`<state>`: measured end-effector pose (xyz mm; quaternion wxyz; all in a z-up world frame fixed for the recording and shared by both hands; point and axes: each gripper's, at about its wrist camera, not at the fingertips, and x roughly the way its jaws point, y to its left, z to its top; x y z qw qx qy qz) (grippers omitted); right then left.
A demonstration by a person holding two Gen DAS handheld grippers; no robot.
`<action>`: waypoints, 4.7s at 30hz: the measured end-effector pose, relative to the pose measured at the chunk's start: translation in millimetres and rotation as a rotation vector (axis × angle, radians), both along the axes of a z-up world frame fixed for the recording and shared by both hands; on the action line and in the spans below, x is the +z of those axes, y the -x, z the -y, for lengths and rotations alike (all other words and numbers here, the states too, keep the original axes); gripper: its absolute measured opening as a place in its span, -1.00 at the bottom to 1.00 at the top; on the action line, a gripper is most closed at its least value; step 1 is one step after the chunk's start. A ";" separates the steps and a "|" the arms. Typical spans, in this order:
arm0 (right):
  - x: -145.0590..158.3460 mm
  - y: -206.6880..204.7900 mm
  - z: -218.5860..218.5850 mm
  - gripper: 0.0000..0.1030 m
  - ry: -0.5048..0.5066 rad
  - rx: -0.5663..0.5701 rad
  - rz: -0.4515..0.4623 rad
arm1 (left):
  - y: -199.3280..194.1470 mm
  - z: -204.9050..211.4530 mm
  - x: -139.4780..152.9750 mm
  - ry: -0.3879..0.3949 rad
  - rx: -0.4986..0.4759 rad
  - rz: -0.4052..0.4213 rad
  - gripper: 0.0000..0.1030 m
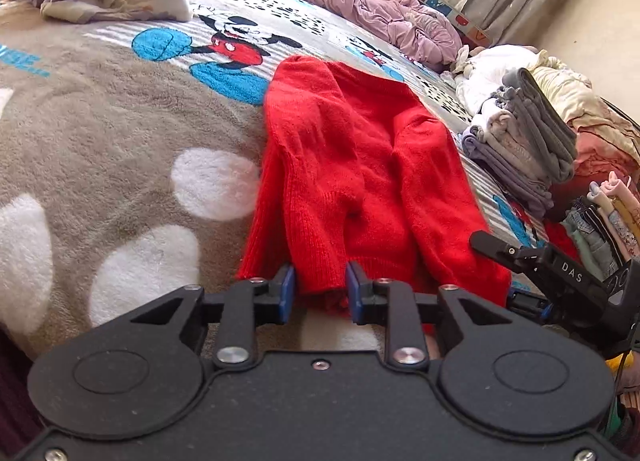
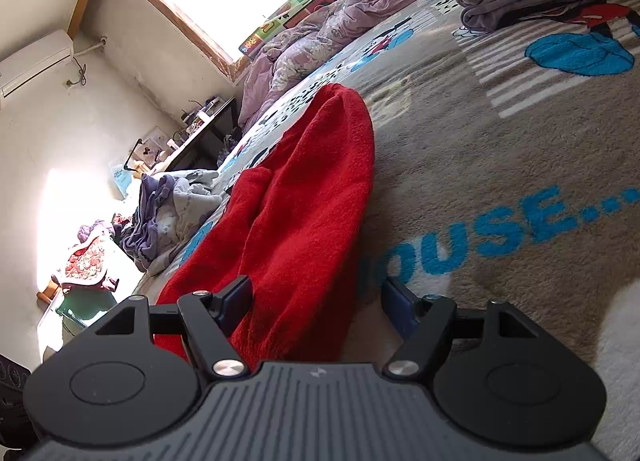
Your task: Fold clothes
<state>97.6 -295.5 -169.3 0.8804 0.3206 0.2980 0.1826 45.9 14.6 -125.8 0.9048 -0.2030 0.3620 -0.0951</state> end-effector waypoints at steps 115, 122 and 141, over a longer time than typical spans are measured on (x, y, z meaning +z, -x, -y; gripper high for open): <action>47.6 -5.2 26.5 0.12 0.100 0.000 -0.071 | -64.5 -87.0 -24.4 0.116 0.186 0.017 -0.08; 68.2 -1.1 23.3 -0.88 0.205 -0.027 0.017 | -64.9 -90.7 -25.4 0.139 0.185 0.013 -0.08; 57.0 -14.2 22.3 -0.90 0.160 0.091 -0.075 | -69.1 -90.0 -25.0 0.148 0.172 0.014 0.00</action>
